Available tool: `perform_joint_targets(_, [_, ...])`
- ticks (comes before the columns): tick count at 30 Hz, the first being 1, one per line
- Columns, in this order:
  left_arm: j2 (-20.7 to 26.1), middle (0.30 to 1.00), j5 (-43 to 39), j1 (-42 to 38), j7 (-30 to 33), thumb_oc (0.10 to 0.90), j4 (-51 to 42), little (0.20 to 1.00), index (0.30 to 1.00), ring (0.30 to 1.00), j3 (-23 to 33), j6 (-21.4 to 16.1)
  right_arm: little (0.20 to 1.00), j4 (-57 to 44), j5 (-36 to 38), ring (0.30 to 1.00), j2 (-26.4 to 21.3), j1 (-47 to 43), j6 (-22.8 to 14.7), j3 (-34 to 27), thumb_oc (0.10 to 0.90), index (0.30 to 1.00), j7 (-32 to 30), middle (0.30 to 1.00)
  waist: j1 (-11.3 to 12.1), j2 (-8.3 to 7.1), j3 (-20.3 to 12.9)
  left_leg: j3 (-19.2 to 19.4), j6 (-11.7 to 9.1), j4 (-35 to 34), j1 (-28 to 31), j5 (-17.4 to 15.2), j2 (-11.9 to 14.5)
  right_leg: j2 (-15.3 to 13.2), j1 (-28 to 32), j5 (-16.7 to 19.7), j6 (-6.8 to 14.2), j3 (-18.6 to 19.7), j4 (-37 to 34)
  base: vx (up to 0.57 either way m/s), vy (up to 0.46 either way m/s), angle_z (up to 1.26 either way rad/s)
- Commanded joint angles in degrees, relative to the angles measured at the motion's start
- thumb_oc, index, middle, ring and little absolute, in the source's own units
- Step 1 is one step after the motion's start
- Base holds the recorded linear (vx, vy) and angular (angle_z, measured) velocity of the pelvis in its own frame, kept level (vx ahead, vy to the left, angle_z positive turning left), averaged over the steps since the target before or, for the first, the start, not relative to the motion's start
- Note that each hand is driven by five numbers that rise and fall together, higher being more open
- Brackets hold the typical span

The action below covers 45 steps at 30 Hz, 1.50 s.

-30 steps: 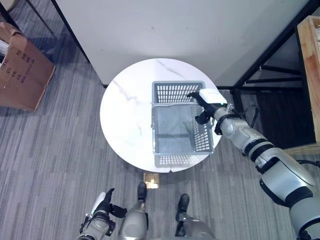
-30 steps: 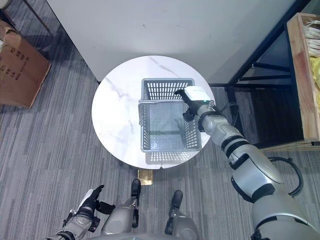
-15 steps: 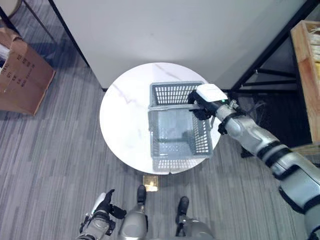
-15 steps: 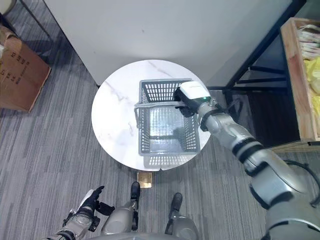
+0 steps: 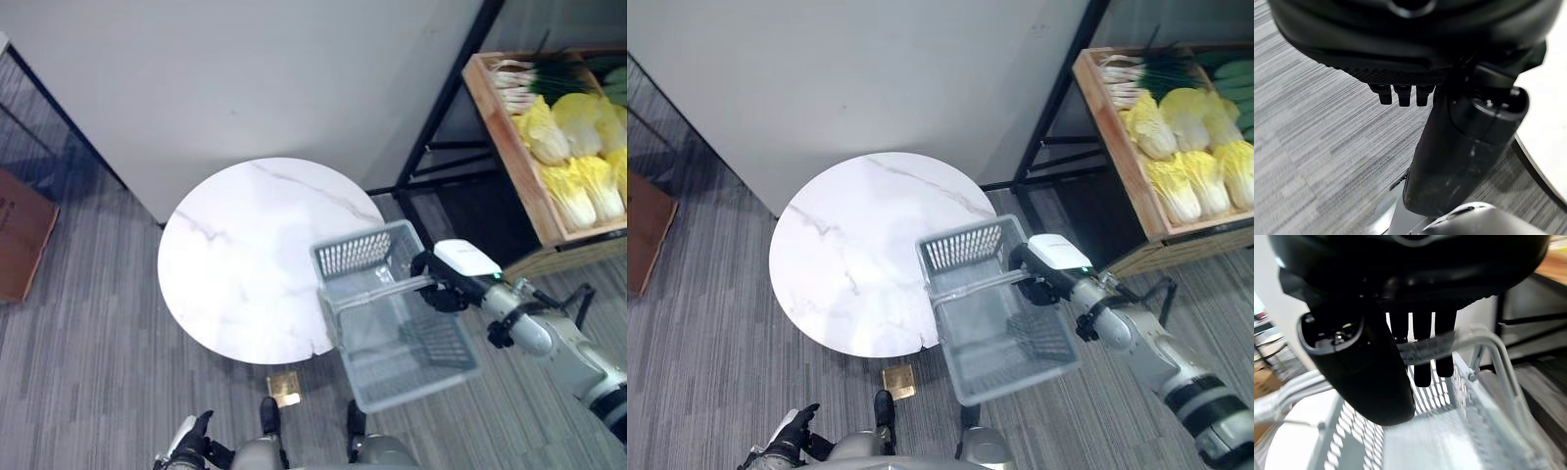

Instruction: Get the vegetables into the basket

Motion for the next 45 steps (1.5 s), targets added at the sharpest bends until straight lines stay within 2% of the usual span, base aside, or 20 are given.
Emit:
perform_joint_targets(1, [0.5,1.0,2.2,-1.0,0.3,0.9,3.0,1.0,1.0,1.0,-0.1,-1.6,0.3,-6.5,2.9,0.3,0.7,-3.5,-4.2,-8.5,0.4,0.3,-4.9,0.3,0.2,-2.41,-3.9,1.6,-1.2,3.2,2.7,-5.2,2.2,-7.5,-0.8,1.7,7.2,0.9,3.7,-0.02,0.098,-0.33])
perform_joint_targets(5, [0.9,1.0,2.9,-1.8,0.3,0.9,2.3,1.0,1.0,1.0,-0.3,-2.0,0.3,-6.8,2.0,0.3,2.8,3.4,-4.2,-12.8,0.4,0.3,-5.5,0.3,-1.8,-2.84,-3.4,2.9,-0.2,6.0,1.9,-6.9,0.7,-9.2,-2.6,4.3,8.3,3.1,5.0,-0.08,0.143,-0.24])
perform_joint_targets(7, [1.4,1.0,3.1,-2.9,1.0,0.9,2.0,1.0,1.0,1.0,-0.2,-2.3,0.3,-6.2,1.0,0.3,3.0,3.8,-3.8,-13.3,0.4,0.3,-6.3,0.3,-3.4,-3.17,-2.0,5.0,0.1,6.3,1.2,-7.3,-0.2,-10.0,-5.3,10.0,9.7,5.6,4.5,-0.17,0.091,-0.35])
perform_joint_targets(8, [1.4,1.0,3.1,-2.9,1.0,0.9,2.1,1.0,1.0,1.0,-0.2,-2.3,0.3,-6.2,1.0,0.3,3.0,3.8,-3.8,-13.3,0.4,0.3,-6.3,0.3,-3.3,-3.29,-2.2,5.2,0.2,6.3,1.0,-7.1,-0.3,-10.0,-5.6,10.2,9.7,5.8,4.4,-0.26,0.061,-0.68])
perform_joint_targets(9, [2.5,1.0,3.3,-3.5,1.5,0.9,1.5,1.0,1.0,1.0,0.3,-2.5,0.3,-5.7,-0.3,0.3,3.2,2.7,-3.4,-12.8,0.4,0.3,-7.0,0.3,-3.8,-3.04,-1.0,8.1,0.0,6.7,-0.1,-6.9,0.8,-10.0,-8.3,12.8,9.8,5.7,3.8,-0.26,0.061,-0.75])
perform_joint_targets(10, [2.9,1.0,3.6,-3.3,1.5,0.9,1.3,1.0,1.0,1.0,0.4,-2.5,0.3,-5.2,-0.3,0.3,3.7,1.8,-3.2,-12.3,0.4,0.3,-7.2,0.3,-3.3,-2.84,-0.8,9.9,0.0,6.7,-0.3,-6.7,1.5,-10.3,-8.8,12.0,9.6,3.2,3.7,-0.4,0.114,-1.66])
perform_joint_targets(11, [3.9,1.0,4.0,-2.6,1.4,0.9,0.3,1.0,1.0,1.0,0.7,-2.4,0.3,-3.9,0.2,0.3,4.3,0.4,-3.1,-12.0,0.4,0.3,-7.5,0.3,-1.9,-2.33,-0.6,13.4,0.0,6.0,-0.4,-5.8,3.0,-11.0,-8.0,9.5,8.8,-4.7,4.7,-0.21,0.133,-2.17])
perform_joint_targets(15, [4.5,1.0,3.6,-0.5,0.3,0.9,-0.8,1.0,1.0,1.0,2.4,-2.1,0.3,-3.0,0.8,0.3,5.0,-1.8,-3.1,-10.6,0.4,0.3,-6.8,0.3,0.9,-1.85,-1.9,20.3,-0.2,5.0,0.2,-5.6,4.3,-11.0,-2.6,2.3,8.1,-15.4,10.5,-0.17,0.095,-1.61])
perform_joint_targets(18, [4.0,1.0,3.5,0.3,-0.7,0.9,-0.6,1.0,1.0,1.0,3.2,-2.1,0.3,-4.0,1.1,0.3,5.3,-2.3,-3.3,-10.0,0.4,0.3,-6.3,0.3,1.6,-2.49,-2.9,25.8,-0.9,5.6,1.8,-5.2,5.1,-10.0,-1.4,2.3,7.7,-18.9,7.6,-0.06,-0.066,-1.15])
perform_joint_targets(24, [2.4,1.0,4.6,-0.4,-1.1,0.9,-0.4,1.0,1.0,1.0,2.7,-1.9,0.3,-6.8,0.6,0.3,4.3,2.8,-3.3,-14.0,0.4,0.3,-6.0,0.3,-0.4,-1.42,-3.1,27.6,-2.6,7.4,2.9,-4.4,7.5,-8.1,-0.4,1.3,6.5,-18.3,4.7,0.03,-0.16,-0.5])
perform_joint_targets(30, [1.4,1.0,4.5,-1.2,-1.3,0.9,-1.2,1.0,1.0,1.0,1.9,-2.3,0.3,-6.1,0.1,0.3,4.7,8.4,-2.9,-20.2,0.4,0.3,-8.0,0.3,-3.2,0.53,-2.0,28.3,-5.8,12.1,2.8,-2.4,12.3,-5.3,-0.2,-2.0,4.2,-15.7,5.0,0.04,-0.214,-0.25])
perform_joint_targets(31, [1.5,1.0,4.1,-1.4,-1.3,0.9,-1.4,1.0,1.0,1.0,2.4,-2.3,0.3,-6.3,-0.1,0.3,4.5,9.2,-2.9,-21.1,0.4,0.3,-8.2,0.3,-3.1,0.68,-1.5,27.1,-7.3,16.2,1.7,-1.5,14.5,-4.0,0.2,-2.8,3.3,-14.9,4.6,0.11,-0.342,-0.13])
perform_joint_targets(32, [1.5,1.0,3.1,-1.2,-1.1,0.9,-1.6,1.0,1.0,1.0,3.2,-2.4,0.3,-6.2,0.2,0.3,4.1,9.6,-2.9,-21.7,0.4,0.3,-8.4,0.3,-2.5,0.58,-0.5,22.5,-8.6,21.4,0.2,0.1,16.1,-2.2,0.9,-4.0,2.0,-13.1,4.3,0.1,-0.267,-0.18])
perform_joint_targets(33, [1.3,1.0,1.9,-1.0,-0.7,0.9,-1.9,1.0,1.0,1.0,3.5,-2.5,0.3,-5.4,0.0,0.3,3.6,9.2,-2.8,-21.5,0.4,0.3,-8.5,0.3,-1.5,0.84,0.3,14.7,-8.3,22.2,-1.6,0.5,14.0,-1.5,0.8,-4.7,1.3,-11.5,4.8,0.08,-0.162,-0.38])
perform_joint_targets(34, [1.3,1.0,1.9,-1.0,-0.7,0.9,-1.9,1.0,1.0,1.0,3.5,-2.5,0.3,-5.4,0.0,0.3,3.6,9.1,-2.8,-21.5,0.4,0.3,-8.5,0.3,-1.6,0.85,0.3,14.6,-8.3,22.2,-1.7,0.5,14.0,-1.5,0.8,-4.7,1.3,-11.6,4.9,-0.05,-0.018,-0.68])
perform_joint_targets(35, [0.8,1.0,0.9,-0.7,-0.5,0.9,-2.3,1.0,1.0,1.0,3.8,-2.6,0.3,-4.4,0.1,0.3,3.5,8.4,-2.7,-21.0,0.4,0.3,-8.9,0.3,-0.4,0.41,0.7,8.0,-5.8,20.2,-4.4,-0.4,9.7,-2.0,-0.2,-4.0,0.9,-10.5,5.3,-0.03,-0.03,-1.18])
perform_joint_targets(37, [0.7,1.0,0.0,-1.0,0.1,0.9,-1.5,1.0,1.0,1.0,3.6,-3.1,0.3,-2.5,0.8,0.3,3.8,7.0,-2.8,-19.9,0.4,0.3,-9.2,0.3,1.1,-0.37,0.8,-3.2,-3.9,13.3,-6.8,-3.4,5.3,-1.7,-0.5,-3.9,1.4,-5.8,5.4,0.15,0.006,-1.08])
perform_joint_targets(39, [0.6,1.0,-0.5,-1.4,0.3,0.9,-1.3,1.0,1.0,1.0,2.8,-3.3,0.3,-1.4,1.7,0.3,3.7,6.0,-2.7,-20.0,0.4,0.3,-9.8,0.3,2.2,0.23,0.1,-11.0,-4.8,6.9,-10.5,2.2,6.1,-1.3,-0.1,-3.9,2.1,-2.8,4.8,0.26,0.1,-0.86])
perform_joint_targets(42, [0.5,1.0,-0.9,-1.3,0.3,0.9,-1.1,1.0,1.0,1.0,2.6,-3.4,0.3,-1.3,2.2,0.3,4.3,4.9,-2.9,-19.3,0.4,0.3,-9.8,0.3,2.8,0.71,0.2,-13.2,-5.3,5.0,-9.9,3.2,5.5,-1.0,0.5,-4.5,2.4,-0.9,4.9,0.13,0.094,-0.81])
perform_joint_targets(45, [0.6,1.0,-0.3,-1.4,-0.7,0.9,-0.8,1.0,1.0,1.0,1.9,-3.2,0.3,-0.6,2.2,0.3,5.4,5.0,-2.5,-18.8,0.4,0.3,-9.1,0.3,2.4,0.93,-0.8,-10.8,-4.6,4.9,-8.2,1.8,4.6,-2.0,0.7,-5.0,2.9,1.0,5.4,0.16,0.246,-0.89])
